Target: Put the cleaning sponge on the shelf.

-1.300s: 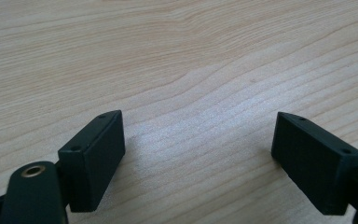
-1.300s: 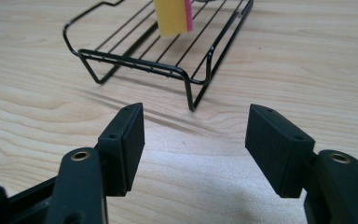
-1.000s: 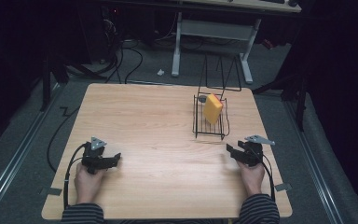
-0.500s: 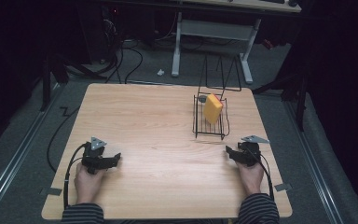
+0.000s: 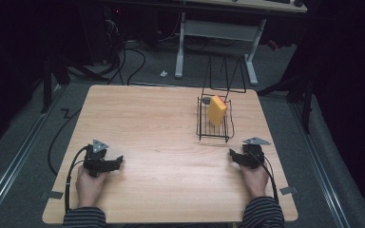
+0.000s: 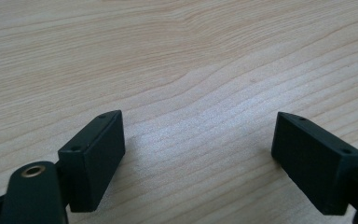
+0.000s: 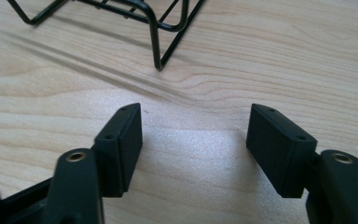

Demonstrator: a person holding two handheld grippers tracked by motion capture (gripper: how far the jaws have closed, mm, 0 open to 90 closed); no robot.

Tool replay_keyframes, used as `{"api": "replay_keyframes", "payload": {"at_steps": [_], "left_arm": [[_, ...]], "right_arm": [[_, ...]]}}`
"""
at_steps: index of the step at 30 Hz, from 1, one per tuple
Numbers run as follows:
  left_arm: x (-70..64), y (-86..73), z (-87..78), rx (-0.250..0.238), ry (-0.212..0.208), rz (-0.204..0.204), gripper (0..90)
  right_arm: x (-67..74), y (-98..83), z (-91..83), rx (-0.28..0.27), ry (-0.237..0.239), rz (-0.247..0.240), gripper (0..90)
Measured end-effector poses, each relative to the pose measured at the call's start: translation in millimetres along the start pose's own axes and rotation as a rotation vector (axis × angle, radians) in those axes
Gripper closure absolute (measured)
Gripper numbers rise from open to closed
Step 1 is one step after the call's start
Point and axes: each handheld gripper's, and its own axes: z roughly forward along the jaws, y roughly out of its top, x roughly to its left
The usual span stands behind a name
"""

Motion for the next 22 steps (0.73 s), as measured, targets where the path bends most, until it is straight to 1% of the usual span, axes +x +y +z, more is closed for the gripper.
{"api": "replay_keyframes", "payload": {"at_steps": [7,22], "left_arm": [[0.0,0.0,0.0,0.000,0.000,0.000,17.8],[0.0,-0.1,0.0,0.000,0.000,0.000,17.8]], "right_arm": [[0.0,-0.7,-0.8,0.009,-0.002,0.009,31.9],[0.1,-1.5,-1.7,0.009,-0.002,0.009,31.4]]}}
